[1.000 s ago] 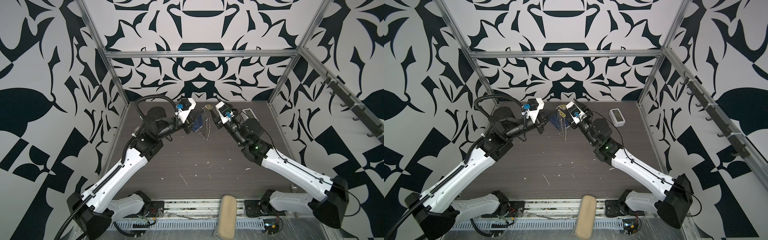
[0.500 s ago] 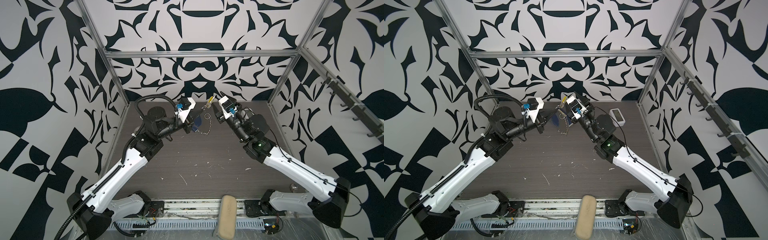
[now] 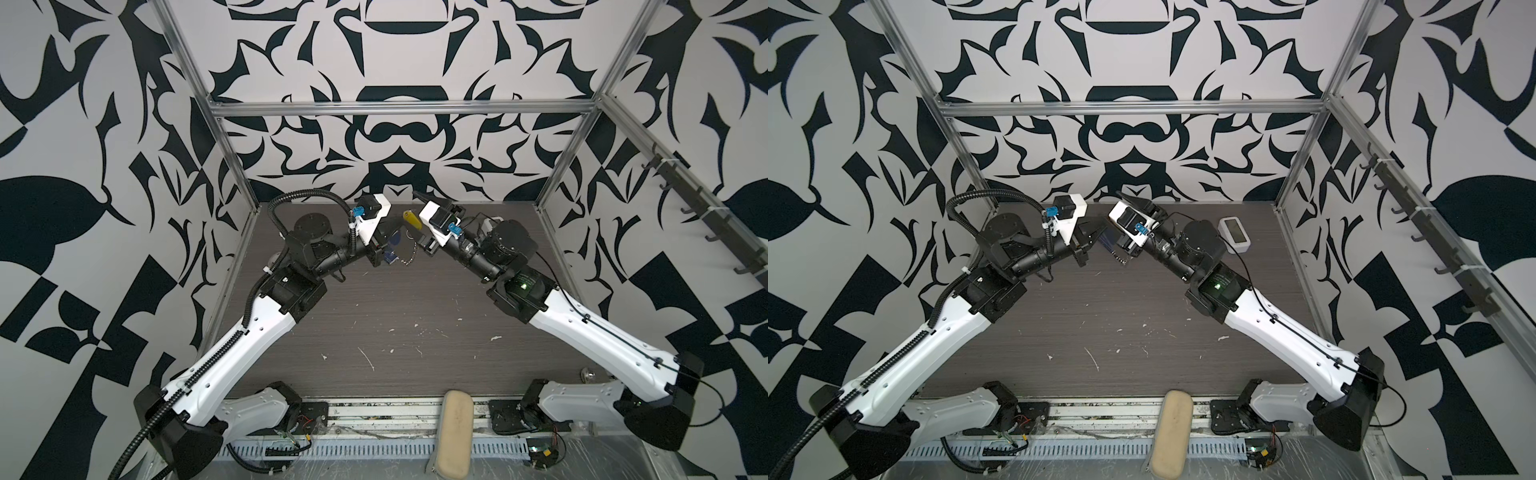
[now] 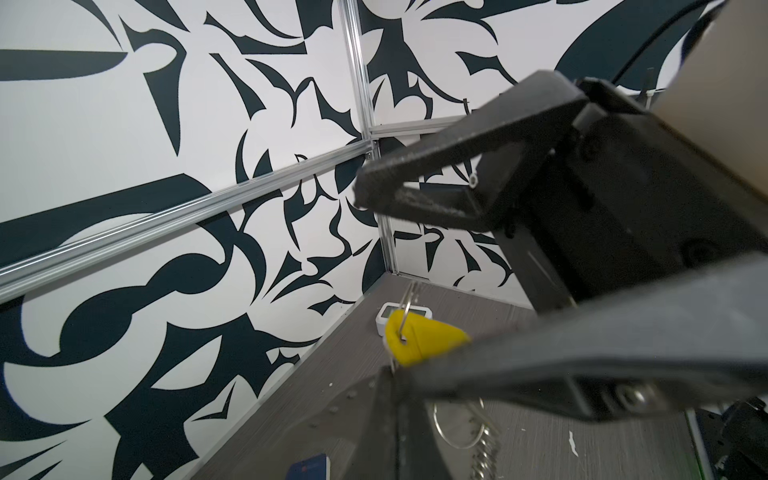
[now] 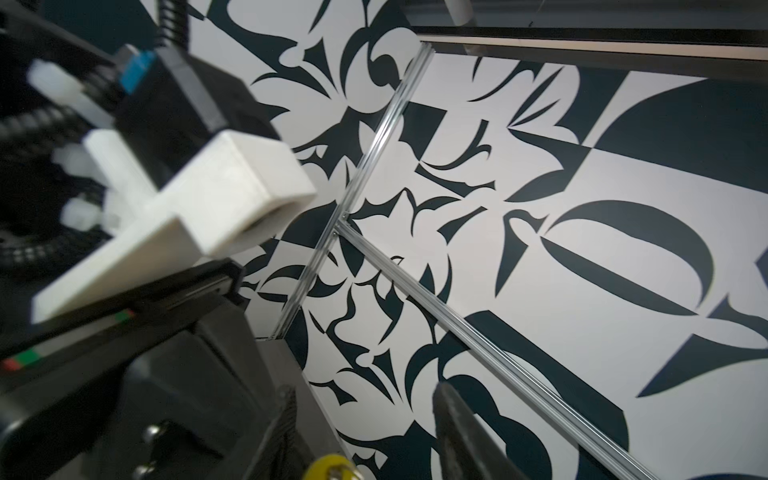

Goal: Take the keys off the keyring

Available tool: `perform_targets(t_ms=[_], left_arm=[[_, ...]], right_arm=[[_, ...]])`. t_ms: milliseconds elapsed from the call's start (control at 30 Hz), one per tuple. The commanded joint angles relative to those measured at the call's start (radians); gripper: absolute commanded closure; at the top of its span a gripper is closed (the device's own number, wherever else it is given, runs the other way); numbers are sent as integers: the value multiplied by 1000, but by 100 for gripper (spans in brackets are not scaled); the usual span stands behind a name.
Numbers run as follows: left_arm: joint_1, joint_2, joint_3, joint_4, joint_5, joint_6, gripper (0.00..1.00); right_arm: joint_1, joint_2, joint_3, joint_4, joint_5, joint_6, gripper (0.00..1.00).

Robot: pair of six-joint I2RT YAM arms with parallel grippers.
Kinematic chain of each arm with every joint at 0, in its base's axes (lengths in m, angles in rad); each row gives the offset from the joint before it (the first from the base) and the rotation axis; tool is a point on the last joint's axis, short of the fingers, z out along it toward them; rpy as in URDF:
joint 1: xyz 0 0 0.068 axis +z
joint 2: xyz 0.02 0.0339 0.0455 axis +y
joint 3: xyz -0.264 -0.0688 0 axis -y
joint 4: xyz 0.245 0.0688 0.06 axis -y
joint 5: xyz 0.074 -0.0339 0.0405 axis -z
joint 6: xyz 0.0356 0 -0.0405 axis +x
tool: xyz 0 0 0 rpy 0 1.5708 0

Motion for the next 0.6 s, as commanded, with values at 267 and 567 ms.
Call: perform_targets(t_ms=[267, 567], left_arm=[[0, -36, -47, 97, 68, 106, 100], [32, -69, -165, 241, 241, 170, 100]], right_arm=[[16, -145, 74, -142, -88, -17, 44], [13, -292, 50, -320, -77, -74, 47]])
